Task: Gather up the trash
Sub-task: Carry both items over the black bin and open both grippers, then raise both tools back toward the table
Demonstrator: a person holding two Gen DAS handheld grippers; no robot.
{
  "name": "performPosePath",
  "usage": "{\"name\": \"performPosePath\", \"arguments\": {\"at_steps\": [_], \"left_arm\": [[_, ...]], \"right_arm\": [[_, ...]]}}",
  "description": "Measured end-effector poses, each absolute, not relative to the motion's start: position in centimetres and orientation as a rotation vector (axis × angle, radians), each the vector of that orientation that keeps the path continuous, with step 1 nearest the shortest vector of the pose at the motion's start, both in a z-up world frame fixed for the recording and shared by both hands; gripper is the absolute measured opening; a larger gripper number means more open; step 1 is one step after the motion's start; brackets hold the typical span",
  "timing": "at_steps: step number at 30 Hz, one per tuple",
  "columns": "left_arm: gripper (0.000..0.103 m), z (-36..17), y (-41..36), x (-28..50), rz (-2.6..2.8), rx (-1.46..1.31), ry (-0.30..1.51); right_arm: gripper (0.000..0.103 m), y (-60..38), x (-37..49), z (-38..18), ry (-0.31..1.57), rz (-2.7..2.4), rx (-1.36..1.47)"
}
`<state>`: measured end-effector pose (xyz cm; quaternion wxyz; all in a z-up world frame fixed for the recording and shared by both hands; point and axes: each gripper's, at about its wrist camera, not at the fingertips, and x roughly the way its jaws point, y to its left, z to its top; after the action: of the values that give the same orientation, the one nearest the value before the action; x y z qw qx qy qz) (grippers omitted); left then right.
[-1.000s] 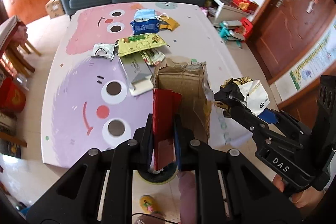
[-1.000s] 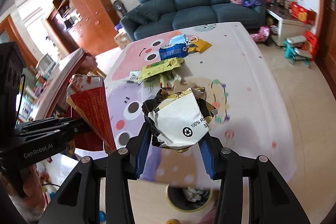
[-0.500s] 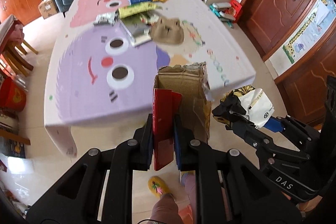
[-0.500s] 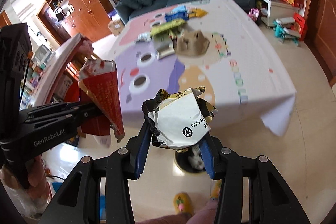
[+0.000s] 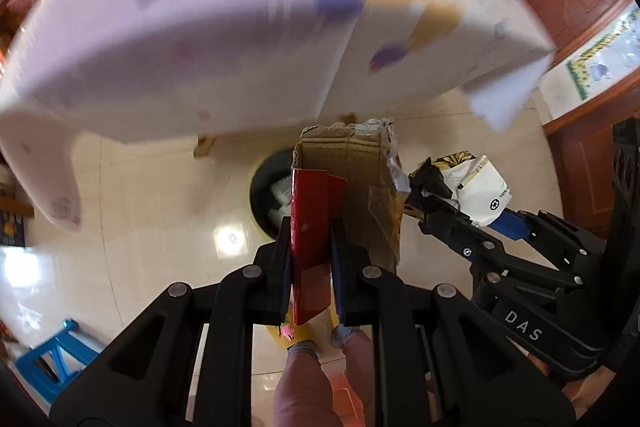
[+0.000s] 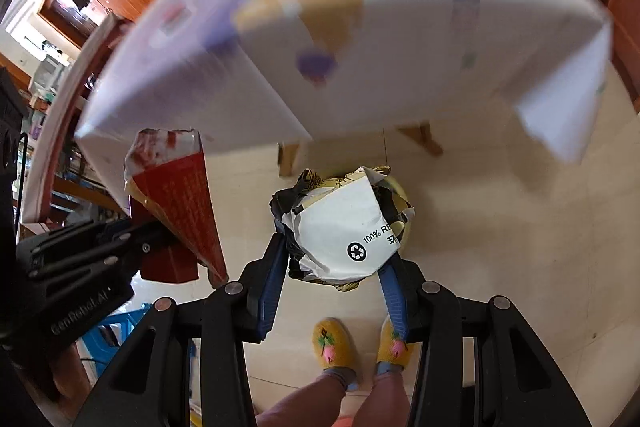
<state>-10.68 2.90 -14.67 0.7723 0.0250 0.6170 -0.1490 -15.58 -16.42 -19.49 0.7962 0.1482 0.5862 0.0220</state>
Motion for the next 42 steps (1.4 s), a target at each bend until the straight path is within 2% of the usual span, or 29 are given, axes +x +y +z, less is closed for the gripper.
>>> {"name": "performPosePath", "arguments": {"at_steps": [6,11,13,15,17,18,19,29,42], "left_arm": [[0.014,-24.8,2.1,-9.2,-0.271,0.051,1.361],[0.016,-30.8,1.7,-7.5,-0.249,0.059,1.345],[0.029,-32.5,1.5,-7.1,-0.242,0.060,1.352],[0.036,-34.2,1.7,-6.6,-0.231,0.061,1.363],[0.047,-35.5,1.9,-6.3,-0.220,0.069,1.365],[0.055,-35.8,2.0,-6.1,-0.215,0.071,1.364],[0.057,-36.3,2.2,-6.0,-0.209,0.075,1.363],[0.057,-34.9,4.1,-5.9,-0.175,0.085,1.346],[0.057,-24.1,5.0,-7.0,-0.174,0.064,1.284]], "right_arm": [[0.046,-16.8,-14.0,-30.1,1.305,0.070,0.316],[0.048,-16.8,-11.9,-36.9,1.319,0.099,0.317],[0.051,-16.6,-11.0,-39.0,1.319,0.113,0.312],[0.052,-16.6,-10.0,-41.0,1.325,0.109,0.312],[0.056,-16.6,-9.2,-42.3,1.329,0.108,0.326],[0.059,-16.7,-9.0,-42.7,1.328,0.105,0.330],[0.061,-16.4,-8.7,-43.1,1.325,0.094,0.328],[0.063,-16.1,-8.6,-42.3,1.313,0.080,0.290],[0.063,-15.6,-10.2,-30.0,1.269,0.054,0.283]]}}
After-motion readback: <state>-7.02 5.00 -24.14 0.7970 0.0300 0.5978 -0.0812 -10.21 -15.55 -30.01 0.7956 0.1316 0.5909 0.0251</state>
